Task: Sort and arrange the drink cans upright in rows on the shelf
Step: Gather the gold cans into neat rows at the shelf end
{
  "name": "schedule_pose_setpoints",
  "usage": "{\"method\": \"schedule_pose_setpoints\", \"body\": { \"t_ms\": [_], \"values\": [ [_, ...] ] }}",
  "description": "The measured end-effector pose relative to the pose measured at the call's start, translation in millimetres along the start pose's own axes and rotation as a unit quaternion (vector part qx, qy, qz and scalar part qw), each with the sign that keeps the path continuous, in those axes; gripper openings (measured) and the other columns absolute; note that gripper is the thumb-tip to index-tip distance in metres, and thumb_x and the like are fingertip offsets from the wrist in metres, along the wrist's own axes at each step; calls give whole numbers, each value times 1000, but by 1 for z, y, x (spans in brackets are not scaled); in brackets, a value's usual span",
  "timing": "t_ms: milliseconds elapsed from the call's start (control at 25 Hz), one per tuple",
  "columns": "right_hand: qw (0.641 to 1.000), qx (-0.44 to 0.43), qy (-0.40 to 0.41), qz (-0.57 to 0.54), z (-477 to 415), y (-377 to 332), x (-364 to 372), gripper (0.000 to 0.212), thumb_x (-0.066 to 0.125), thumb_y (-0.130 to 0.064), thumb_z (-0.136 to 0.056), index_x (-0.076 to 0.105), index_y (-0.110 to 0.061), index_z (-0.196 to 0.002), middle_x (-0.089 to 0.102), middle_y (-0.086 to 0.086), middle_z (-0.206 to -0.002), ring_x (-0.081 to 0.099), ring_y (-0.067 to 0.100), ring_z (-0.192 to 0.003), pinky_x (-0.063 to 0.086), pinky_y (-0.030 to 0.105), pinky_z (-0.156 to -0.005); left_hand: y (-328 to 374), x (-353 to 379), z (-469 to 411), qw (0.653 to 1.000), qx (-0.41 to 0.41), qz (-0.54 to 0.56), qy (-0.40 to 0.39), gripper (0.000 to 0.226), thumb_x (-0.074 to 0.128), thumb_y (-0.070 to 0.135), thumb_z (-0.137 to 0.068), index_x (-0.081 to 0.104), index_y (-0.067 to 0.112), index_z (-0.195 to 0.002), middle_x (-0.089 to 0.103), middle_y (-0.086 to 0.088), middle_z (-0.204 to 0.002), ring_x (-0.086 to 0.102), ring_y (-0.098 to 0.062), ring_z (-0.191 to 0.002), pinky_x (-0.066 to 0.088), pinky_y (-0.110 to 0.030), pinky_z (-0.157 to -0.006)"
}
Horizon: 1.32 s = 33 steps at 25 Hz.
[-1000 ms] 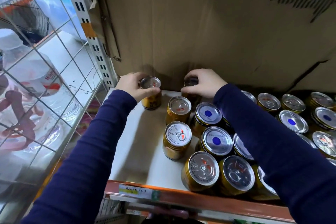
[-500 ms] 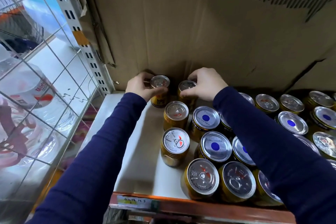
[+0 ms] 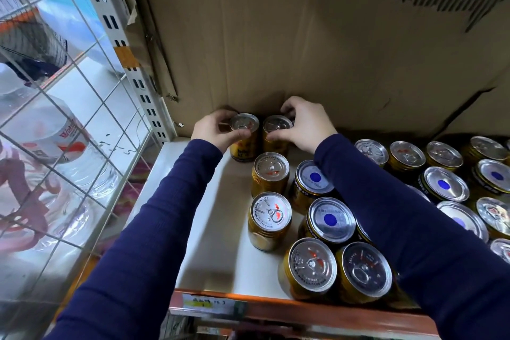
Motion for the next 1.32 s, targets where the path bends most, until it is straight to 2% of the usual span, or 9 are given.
{"method": "schedule_pose_setpoints", "body": {
  "t_ms": [200,320,440,520,640,760,920,1120,1320],
  "values": [
    [999,-16,-11,29,11,-2,-3,55,71,-49,-77,57,-15,-118,65,6,-113,60,21,-99,48,29,-82,7,-2,10,997,-7,-63,46,64,81,37,-68,55,9,-120,59,-9,-116,57,-20,-102,45,-24,-82],
    [995,-53,-66,60,34,1,-24,49,65,-54,-79,62,-21,-114,65,1,-109,59,17,-97,48,30,-83,20,-3,37,987,85,-112,81,45,74,41,-74,64,12,-106,56,-2,-99,55,-13,-85,42,-9,-68],
    [968,-65,-223,91,62,6,-43,48,69,-56,-74,65,-26,-112,65,-6,-104,59,9,-92,45,24,-78,30,12,68,989,117,-61,-74,43,74,44,-72,67,15,-103,65,5,-93,56,2,-76,40,0,-63],
    [956,-77,-254,125,71,3,-40,53,71,-57,-71,65,-24,-113,64,-9,-102,57,7,-91,44,22,-76,32,21,74,984,100,-59,-138,51,77,48,-66,65,19,-107,65,10,-92,57,4,-80,40,0,-64],
    [948,-85,-251,175,65,-4,-29,62,73,-58,-68,63,-21,-116,65,-5,-106,59,12,-94,51,29,-81,34,22,68,982,93,-106,-123,58,76,60,-60,68,19,-100,70,5,-91,63,-7,-82,51,-17,-68],
    [975,-62,-192,94,56,0,-30,43,74,-49,-70,70,-20,-102,68,-4,-96,61,13,-90,52,30,-78,34,9,67,972,89,-203,-78,71,65,75,-55,71,15,-92,70,-2,-79,63,-16,-73,55,-34,-66],
    [985,-20,-173,0,53,11,-25,43,71,-46,-76,63,-19,-109,61,-7,-91,57,9,-83,44,23,-68,21,-22,61,974,48,-216,-46,62,71,67,-60,71,15,-93,69,-3,-79,61,-18,-74,53,-32,-64],
    [932,-25,-314,178,48,5,-11,72,72,-44,-77,43,-15,-135,54,5,-126,54,19,-102,47,28,-82,6,-32,57,986,29,-159,-37,69,73,66,-51,67,18,-100,64,-1,-95,60,-17,-85,51,-29,-73],
    [953,-62,-252,159,50,-5,13,71,73,-57,-68,54,-13,-121,62,5,-113,59,21,-96,52,38,-86,11,-34,57,991,31,-107,-79,62,84,38,-62,63,13,-115,67,-1,-106,61,-14,-94,50,-23,-78]
  ]
}}
Point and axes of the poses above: each hand's wrist, its own z-axis away from the middle knuckle, its own x-axis out of the palm, y = z × x, the point moved 2 cm from there along -z, towards the middle knuckle
